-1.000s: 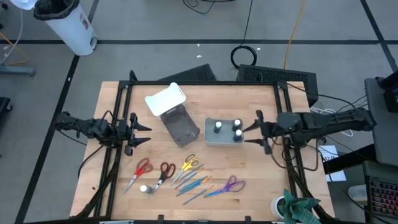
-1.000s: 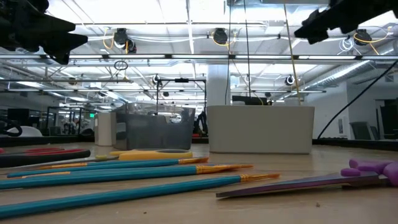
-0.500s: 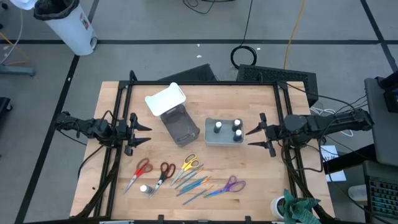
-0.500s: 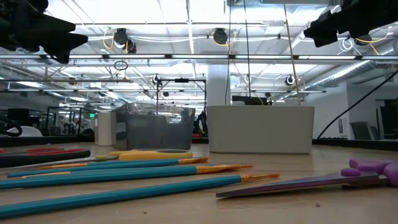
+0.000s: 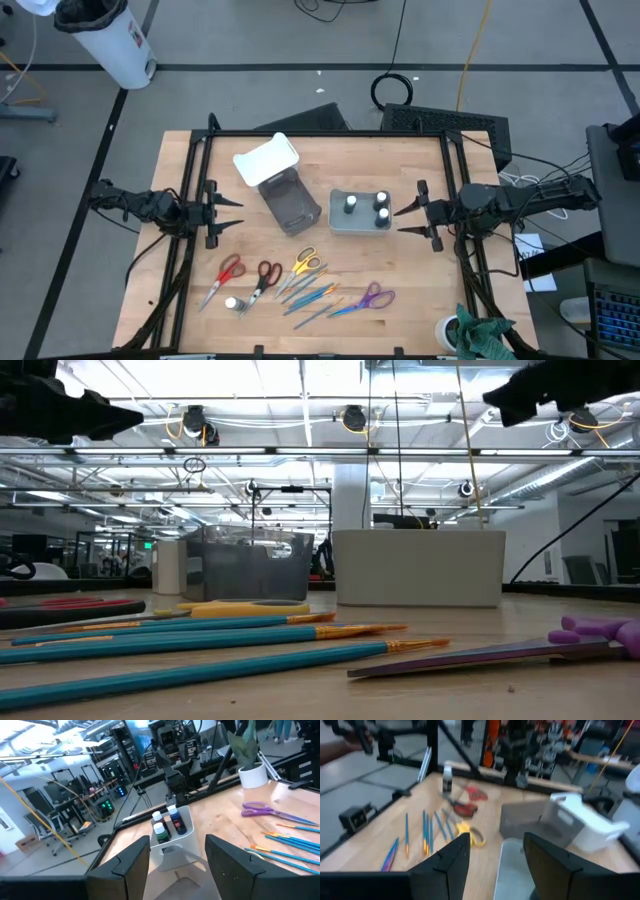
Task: Pick & Place Paint Supplies
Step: Put the gray paint bottle into the gray bin
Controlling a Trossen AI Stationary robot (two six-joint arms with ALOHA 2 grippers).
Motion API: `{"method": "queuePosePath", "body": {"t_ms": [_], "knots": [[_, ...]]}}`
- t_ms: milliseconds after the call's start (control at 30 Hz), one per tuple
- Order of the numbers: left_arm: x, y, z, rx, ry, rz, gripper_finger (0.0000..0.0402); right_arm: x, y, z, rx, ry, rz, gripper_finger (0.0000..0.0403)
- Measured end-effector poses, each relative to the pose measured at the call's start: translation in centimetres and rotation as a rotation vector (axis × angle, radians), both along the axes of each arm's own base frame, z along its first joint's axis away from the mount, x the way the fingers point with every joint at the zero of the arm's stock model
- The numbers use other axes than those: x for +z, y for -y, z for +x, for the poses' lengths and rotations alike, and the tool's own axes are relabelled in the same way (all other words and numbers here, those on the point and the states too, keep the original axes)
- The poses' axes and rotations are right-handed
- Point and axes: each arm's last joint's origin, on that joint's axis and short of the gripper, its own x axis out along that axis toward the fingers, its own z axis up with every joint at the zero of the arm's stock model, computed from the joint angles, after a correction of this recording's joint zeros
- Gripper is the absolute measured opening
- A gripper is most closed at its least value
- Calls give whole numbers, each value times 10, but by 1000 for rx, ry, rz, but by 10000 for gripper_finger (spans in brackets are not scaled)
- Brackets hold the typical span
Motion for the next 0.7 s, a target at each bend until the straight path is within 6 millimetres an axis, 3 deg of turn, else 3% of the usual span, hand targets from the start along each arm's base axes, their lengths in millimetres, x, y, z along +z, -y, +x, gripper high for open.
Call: {"method": "queuePosePath", "body": {"t_ms": [167,400,700], "knots": [[1,0,0,-5,11,-71,200,11,0,1,2,119,-8,175],[15,0,-1,-45,150,-409,200,18,0,2,5,201,-55,172],[17,1,2,-74,155,-767,197,16,0,4,4,183,-48,171]]}}
